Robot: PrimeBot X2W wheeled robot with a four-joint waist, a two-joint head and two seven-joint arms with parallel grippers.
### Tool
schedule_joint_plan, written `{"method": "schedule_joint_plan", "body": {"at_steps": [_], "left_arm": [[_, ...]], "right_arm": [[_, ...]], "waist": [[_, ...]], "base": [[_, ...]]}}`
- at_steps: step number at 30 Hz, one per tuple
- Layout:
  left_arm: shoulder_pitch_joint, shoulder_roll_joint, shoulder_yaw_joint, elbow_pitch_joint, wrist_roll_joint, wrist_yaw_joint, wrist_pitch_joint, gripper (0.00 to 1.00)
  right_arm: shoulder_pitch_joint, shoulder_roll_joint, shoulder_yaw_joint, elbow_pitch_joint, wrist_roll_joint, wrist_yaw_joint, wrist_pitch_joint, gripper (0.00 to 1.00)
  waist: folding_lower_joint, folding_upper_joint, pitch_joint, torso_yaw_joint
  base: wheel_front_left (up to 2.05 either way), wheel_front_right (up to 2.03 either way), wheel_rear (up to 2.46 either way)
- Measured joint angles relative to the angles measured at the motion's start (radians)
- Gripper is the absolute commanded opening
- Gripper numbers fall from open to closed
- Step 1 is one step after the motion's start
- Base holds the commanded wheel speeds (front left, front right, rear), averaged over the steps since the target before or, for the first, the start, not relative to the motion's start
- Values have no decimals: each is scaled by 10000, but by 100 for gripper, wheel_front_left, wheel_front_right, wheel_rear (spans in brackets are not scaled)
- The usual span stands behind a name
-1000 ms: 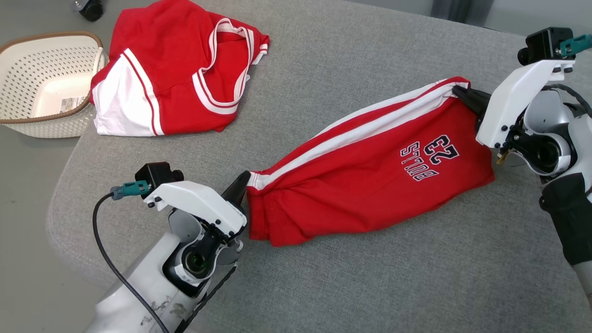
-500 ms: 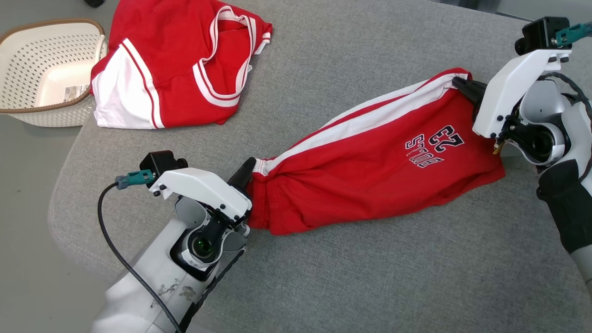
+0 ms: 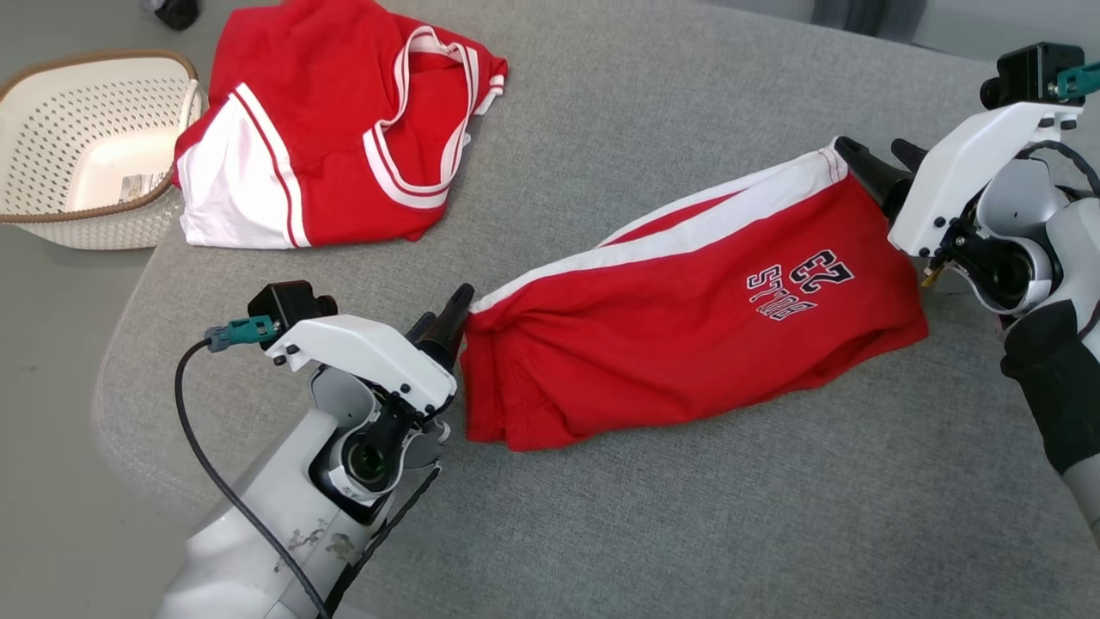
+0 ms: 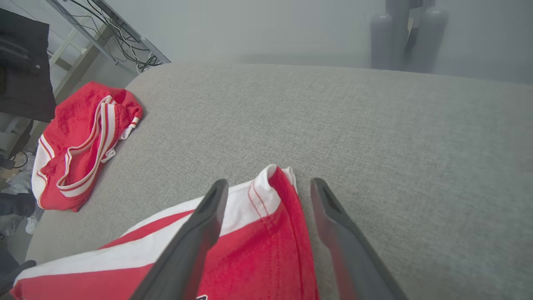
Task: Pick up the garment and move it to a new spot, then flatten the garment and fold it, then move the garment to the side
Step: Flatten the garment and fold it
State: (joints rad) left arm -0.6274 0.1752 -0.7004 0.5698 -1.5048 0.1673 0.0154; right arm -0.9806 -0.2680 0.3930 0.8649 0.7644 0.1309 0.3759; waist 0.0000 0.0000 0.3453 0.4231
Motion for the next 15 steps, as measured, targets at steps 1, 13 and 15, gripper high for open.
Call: {"method": "schedule_joint_plan", "body": {"at_steps": [1,13,15], "left_arm": [[6,35,-6,12,13,10,-23,100],[75,926,-387,-360,1555,339,-1557,100],[32,1152,-527,-535,2146,431,-2134,100]], "right_arm": [[50,-13,13,0,27,0,-104,100],[932,-414,163,-991,502,0,-2353,100],[1134,-508,234,-1267,370,0,-2886,100]], "waist": [[0,0,-76,-14],[0,0,-1238,-386],[0,0,-1410,-505]], "base": [[0,0,0],[0,0,0],[0,0,0]]}}
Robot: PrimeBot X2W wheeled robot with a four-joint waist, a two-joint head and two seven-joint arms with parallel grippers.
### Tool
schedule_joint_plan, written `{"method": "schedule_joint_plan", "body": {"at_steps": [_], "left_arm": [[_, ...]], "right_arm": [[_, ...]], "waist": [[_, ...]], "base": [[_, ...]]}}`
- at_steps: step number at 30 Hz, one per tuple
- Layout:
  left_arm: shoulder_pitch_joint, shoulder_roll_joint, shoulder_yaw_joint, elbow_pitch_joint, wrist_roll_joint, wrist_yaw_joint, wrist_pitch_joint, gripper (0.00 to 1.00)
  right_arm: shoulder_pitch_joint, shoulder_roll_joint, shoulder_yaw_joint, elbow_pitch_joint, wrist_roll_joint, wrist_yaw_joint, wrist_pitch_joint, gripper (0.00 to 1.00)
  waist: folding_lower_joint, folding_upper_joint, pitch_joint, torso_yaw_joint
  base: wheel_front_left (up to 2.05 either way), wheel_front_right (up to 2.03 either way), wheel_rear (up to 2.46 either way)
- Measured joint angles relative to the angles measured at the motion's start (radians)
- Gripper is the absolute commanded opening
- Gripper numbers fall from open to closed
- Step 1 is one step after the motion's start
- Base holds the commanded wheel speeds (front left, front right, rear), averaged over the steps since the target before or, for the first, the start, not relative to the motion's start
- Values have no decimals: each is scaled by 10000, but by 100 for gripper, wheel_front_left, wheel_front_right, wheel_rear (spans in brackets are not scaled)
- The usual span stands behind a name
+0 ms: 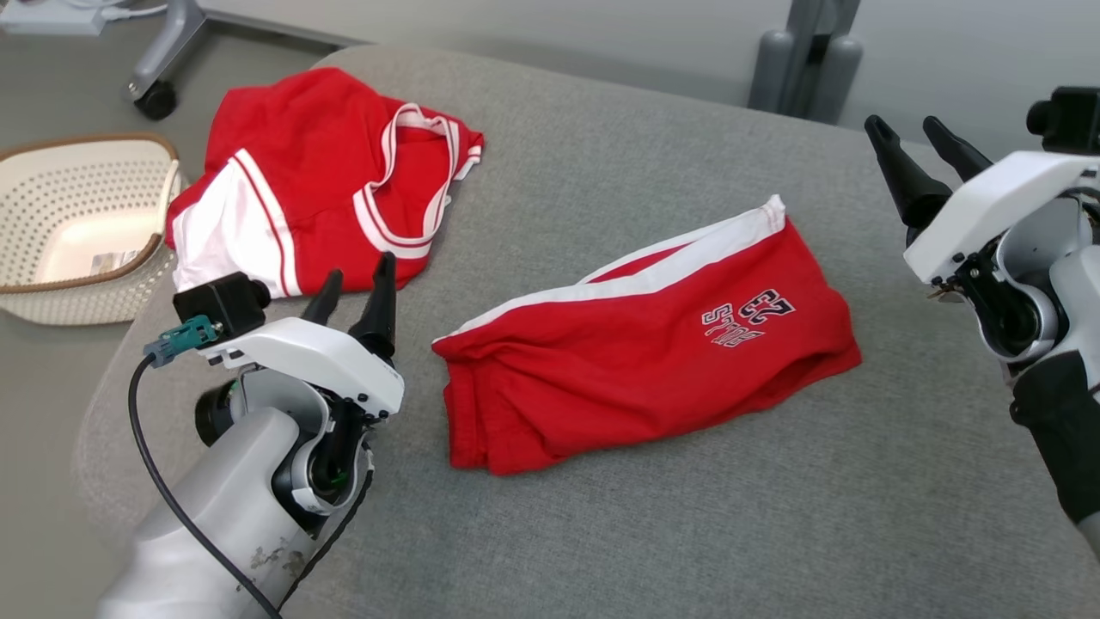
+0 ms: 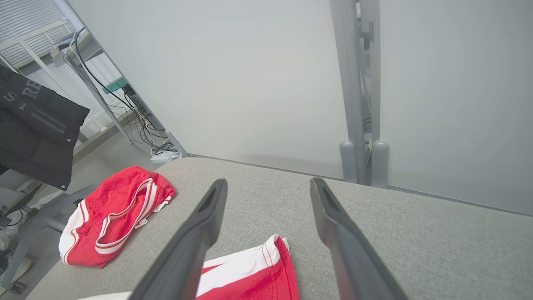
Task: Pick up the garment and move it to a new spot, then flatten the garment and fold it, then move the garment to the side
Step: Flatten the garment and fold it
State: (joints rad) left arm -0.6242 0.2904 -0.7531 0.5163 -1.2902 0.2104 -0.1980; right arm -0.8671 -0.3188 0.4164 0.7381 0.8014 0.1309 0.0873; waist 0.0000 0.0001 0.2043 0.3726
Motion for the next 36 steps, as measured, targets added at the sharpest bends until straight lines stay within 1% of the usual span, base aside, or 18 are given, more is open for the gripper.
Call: {"method": "schedule_joint_plan", "body": {"at_steps": [3,4,6,7,9,11,14,18,20,22,24,27,29,32,36], "left_arm": [[-27,190,-46,-307,809,69,-479,100],[-28,280,-107,-433,1229,79,-543,100],[84,359,92,-642,1668,205,-606,100],[208,410,326,-819,2044,293,-617,100],[520,395,1181,-1348,2920,430,-629,100],[1085,265,1931,-1877,3858,504,-637,100],[2186,-109,3012,-2512,5051,447,-635,100],[3388,-688,4213,-3154,6487,15,-637,100],[3913,-1045,4692,-3325,7047,-270,-637,100],[4394,-1290,5087,-3430,7687,-587,-637,100],[4804,-1546,5440,-3436,8249,-823,-637,100],[5333,-1954,5904,-3254,8629,-1170,-637,100],[5481,-2094,6113,-3141,8924,-1409,-637,100],[5519,-2245,6456,-3055,9166,-1657,-637,100],[5499,-2372,6729,-2955,9386,-1873,-637,100]], "right_arm": [[424,56,-255,-245,25,0,-857,100],[589,71,-301,-364,-27,0,-1193,100],[886,10,-203,-652,-629,0,-2004,100],[1038,-25,-165,-805,-1034,0,-2424,100],[1451,42,-357,-988,-1532,0,-3005,100],[1968,245,-688,-1258,-2096,0,-3294,100],[2745,721,-1482,-1981,-3062,0,-3448,100],[4241,1643,-2541,-3438,-4372,0,-3488,100],[5017,2059,-2811,-3992,-4901,0,-3490,100],[5764,2364,-3047,-4343,-5127,0,-3492,100],[6282,2523,-3196,-4569,-5248,0,-3492,100],[6792,2637,-3321,-4736,-5311,0,-3490,100],[6997,2646,-3325,-4790,-5319,0,-3475,100],[7114,2694,-3264,-4880,-5377,0,-3428,100],[7130,2692,-3267,-4955,-5131,0,-3321,100]], "waist": [[0,0,-261,-193],[1,0,-356,-260],[1,0,-547,-397],[1,0,-643,-477],[1,0,-826,-635],[1,0,-996,-819],[1,0,-1216,-1134],[1,0,-1493,-1563],[1,0,-1615,-1750],[1,0,-1728,-1914],[1,0,-1803,-2061],[1,0,-1852,-2200],[1,0,-1848,-2219],[0,0,-1835,-2195],[1,0,-1847,-2077]], "base": [[0,0,0],[0,0,0],[0,0,0],[0,0,0],[0,0,0],[0,0,0],[0,0,0],[0,0,0],[0,0,0],[0,0,0],[0,0,0],[0,0,0],[0,0,0],[0,0,0],[0,0,0]]}}
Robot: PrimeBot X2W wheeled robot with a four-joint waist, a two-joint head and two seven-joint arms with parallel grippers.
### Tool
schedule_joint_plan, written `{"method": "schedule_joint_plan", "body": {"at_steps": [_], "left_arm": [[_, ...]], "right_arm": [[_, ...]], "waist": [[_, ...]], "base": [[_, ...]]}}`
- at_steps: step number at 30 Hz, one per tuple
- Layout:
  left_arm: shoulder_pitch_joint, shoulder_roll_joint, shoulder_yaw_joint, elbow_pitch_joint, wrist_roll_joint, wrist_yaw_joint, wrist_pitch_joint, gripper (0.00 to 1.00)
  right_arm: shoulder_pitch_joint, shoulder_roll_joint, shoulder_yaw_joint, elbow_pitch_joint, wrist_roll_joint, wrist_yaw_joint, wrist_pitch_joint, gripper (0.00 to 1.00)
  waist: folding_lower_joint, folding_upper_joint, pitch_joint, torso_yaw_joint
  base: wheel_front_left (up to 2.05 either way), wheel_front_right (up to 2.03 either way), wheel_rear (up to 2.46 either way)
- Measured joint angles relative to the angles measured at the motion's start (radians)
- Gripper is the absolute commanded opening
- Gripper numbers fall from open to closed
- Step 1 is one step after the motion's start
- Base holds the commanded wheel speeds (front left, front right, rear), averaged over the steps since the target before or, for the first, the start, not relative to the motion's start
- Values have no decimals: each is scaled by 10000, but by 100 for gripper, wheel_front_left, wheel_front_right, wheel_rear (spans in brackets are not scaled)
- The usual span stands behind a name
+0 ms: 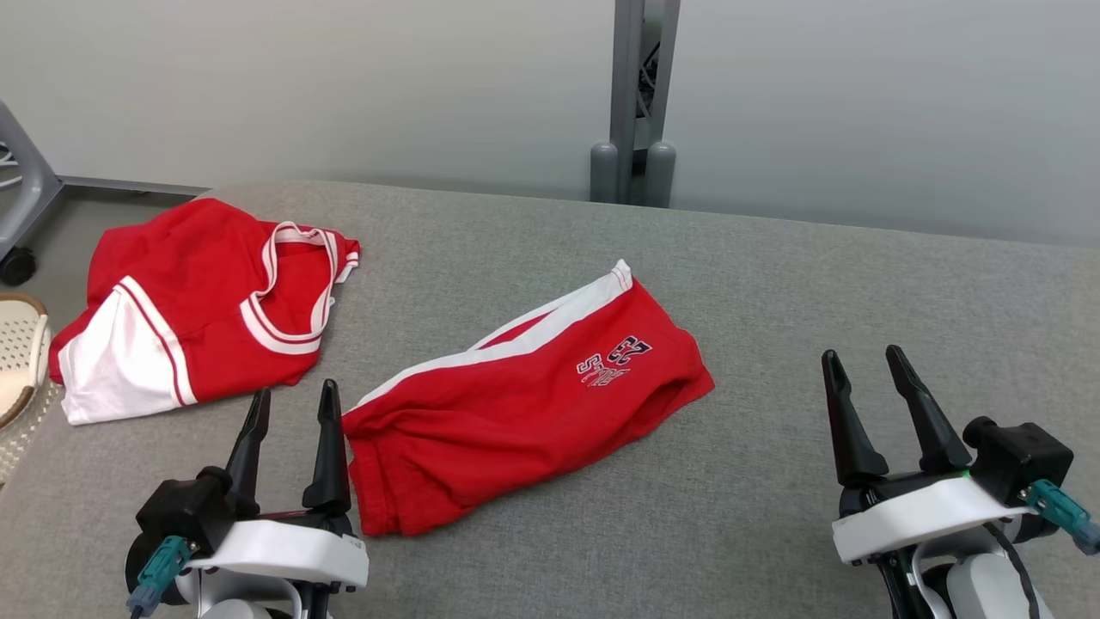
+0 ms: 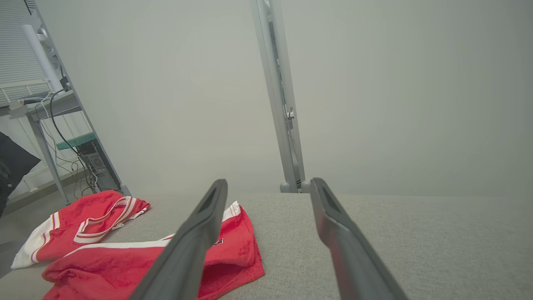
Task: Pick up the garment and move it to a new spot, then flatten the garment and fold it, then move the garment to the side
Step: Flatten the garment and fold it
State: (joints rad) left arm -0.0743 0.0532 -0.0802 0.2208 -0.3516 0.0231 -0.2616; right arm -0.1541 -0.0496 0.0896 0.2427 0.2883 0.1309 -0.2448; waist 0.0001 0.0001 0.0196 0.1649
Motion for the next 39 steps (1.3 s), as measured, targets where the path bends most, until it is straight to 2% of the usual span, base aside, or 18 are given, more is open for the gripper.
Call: {"method": "schedule_joint_plan", "body": {"at_steps": [3,8,10,11,14,19,27,39], "left_arm": [[-79,-17,73,82,86,-146,0,100],[-128,-36,-65,134,90,-267,0,100],[-127,-38,-123,151,61,-263,0,100],[-123,-44,-251,169,13,-261,0,100],[-141,-46,-422,184,-50,-244,0,100],[-272,-42,-717,228,-117,-213,0,100],[-393,-42,-997,290,-284,-71,0,100],[-595,-46,-1244,117,-451,2,0,100]], "right_arm": [[-50,2,92,-29,499,0,382,100],[-324,8,253,299,3726,0,1906,100],[-395,13,268,456,4042,0,2278,100],[-593,15,192,953,4826,-2,3104,100],[-1058,21,-167,1833,5528,-2,3992,100],[-2158,8,-851,3914,5939,-2,4995,100],[-4313,6,-1375,7081,6241,-2,5168,100],[-6325,-56,-947,9430,6909,-2,4192,100]], "waist": [[0,0,38,122],[0,0,199,380],[0,0,235,437],[0,0,305,565],[0,0,437,781],[0,0,682,1209],[0,0,1023,1979],[0,0,1664,2668]], "base": [[0,0,0],[0,0,0],[0,0,0],[0,0,0],[0,0,0],[0,0,0],[0,0,0],[0,0,0]]}}
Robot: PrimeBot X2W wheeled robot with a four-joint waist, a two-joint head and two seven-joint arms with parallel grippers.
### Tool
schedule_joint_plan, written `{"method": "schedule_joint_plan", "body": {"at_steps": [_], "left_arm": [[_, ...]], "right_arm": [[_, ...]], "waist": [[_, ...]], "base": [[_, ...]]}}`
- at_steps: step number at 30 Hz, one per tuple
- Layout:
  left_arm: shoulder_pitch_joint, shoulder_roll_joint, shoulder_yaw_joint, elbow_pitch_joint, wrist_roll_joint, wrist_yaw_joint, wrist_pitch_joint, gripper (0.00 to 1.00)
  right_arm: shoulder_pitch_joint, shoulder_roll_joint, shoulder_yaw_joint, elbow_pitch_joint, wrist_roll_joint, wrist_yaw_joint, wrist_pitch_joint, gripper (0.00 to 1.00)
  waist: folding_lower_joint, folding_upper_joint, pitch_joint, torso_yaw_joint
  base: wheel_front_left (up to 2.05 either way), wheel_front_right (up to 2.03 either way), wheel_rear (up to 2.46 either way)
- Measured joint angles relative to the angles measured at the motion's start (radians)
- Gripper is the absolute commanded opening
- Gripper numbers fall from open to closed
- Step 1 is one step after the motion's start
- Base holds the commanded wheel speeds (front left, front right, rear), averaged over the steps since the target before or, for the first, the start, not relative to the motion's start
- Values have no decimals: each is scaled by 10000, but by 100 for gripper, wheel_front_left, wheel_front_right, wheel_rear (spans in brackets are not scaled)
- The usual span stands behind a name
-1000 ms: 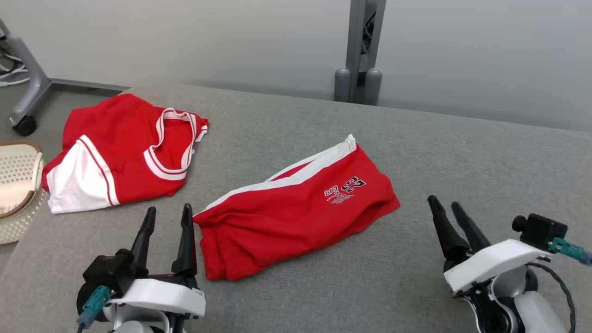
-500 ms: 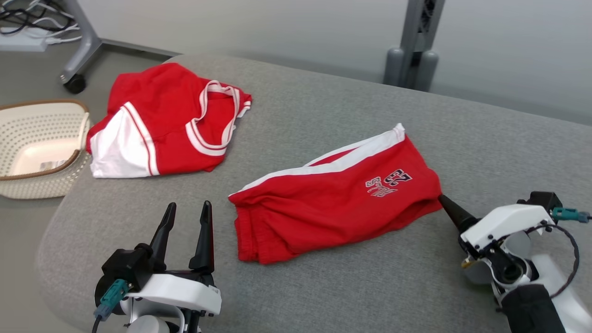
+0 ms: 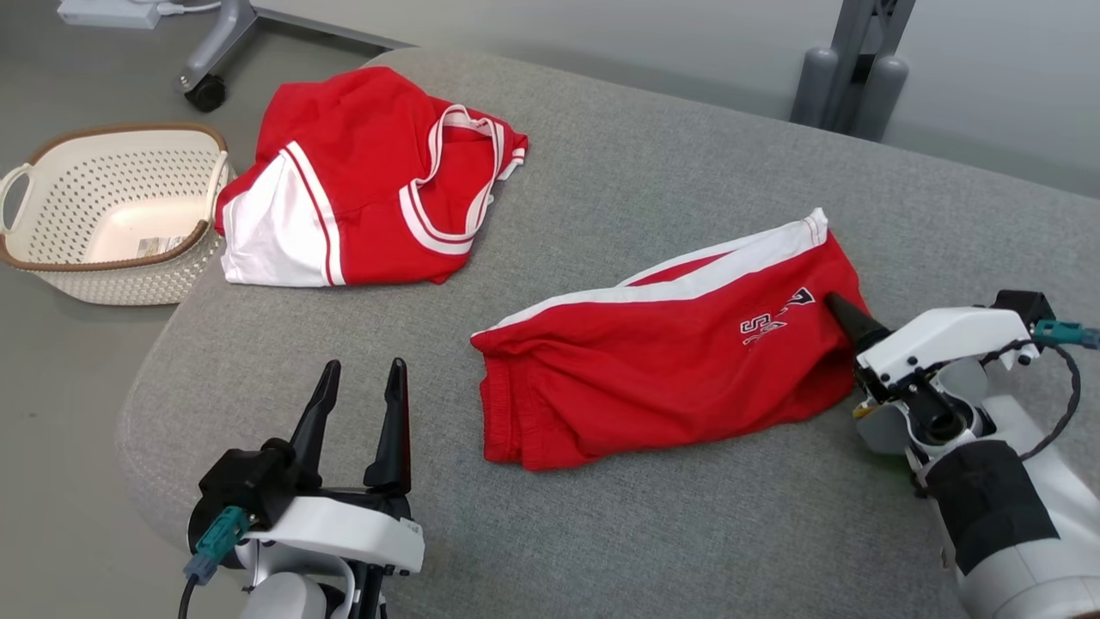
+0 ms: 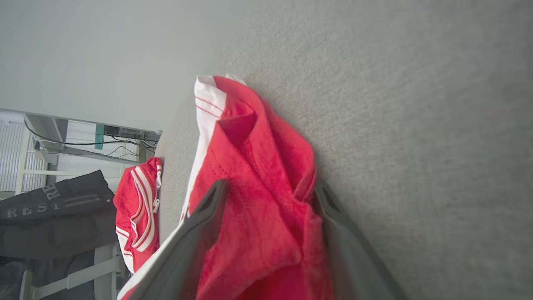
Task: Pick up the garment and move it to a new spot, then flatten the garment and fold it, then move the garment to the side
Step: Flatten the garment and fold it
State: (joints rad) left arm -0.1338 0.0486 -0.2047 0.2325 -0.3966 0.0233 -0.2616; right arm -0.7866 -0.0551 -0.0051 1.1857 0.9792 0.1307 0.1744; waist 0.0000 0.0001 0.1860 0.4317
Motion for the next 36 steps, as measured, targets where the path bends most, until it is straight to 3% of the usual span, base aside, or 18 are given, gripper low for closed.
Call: {"method": "schedule_joint_plan", "body": {"at_steps": [10,17,21,22,23,24,25,36], "left_arm": [[-267,-2,-121,6,-105,58,0,100],[-267,2,-42,67,-278,128,0,100],[-225,-2,-65,199,-226,113,0,100],[-229,0,-54,219,-221,94,0,100],[-242,-4,-35,221,-209,84,0,100],[-268,-2,2,213,-207,84,0,100],[-301,-2,40,207,-207,82,0,100],[-451,-2,293,161,-236,46,0,100]], "right_arm": [[-558,-59,917,326,782,0,-176,100],[-335,-29,1659,-336,1593,0,-2,100],[-240,29,1889,-174,1662,6,-418,100],[-278,33,1933,-98,1722,6,-441,79],[-315,33,1992,-54,1808,6,-439,37],[-353,27,2056,-15,1883,6,-437,13],[-383,19,2123,13,1941,6,-439,0],[-726,50,2648,619,1799,6,-1095,0]], "waist": [[0,0,311,114],[0,0,327,58],[0,0,287,-10],[0,0,277,-25],[0,0,274,-33],[0,0,285,-37],[0,0,299,-38],[0,0,343,-24]], "base": [[0,0,0],[0,0,0],[0,0,0],[0,0,0],[0,0,0],[0,0,0],[0,0,0],[0,0,0]]}}
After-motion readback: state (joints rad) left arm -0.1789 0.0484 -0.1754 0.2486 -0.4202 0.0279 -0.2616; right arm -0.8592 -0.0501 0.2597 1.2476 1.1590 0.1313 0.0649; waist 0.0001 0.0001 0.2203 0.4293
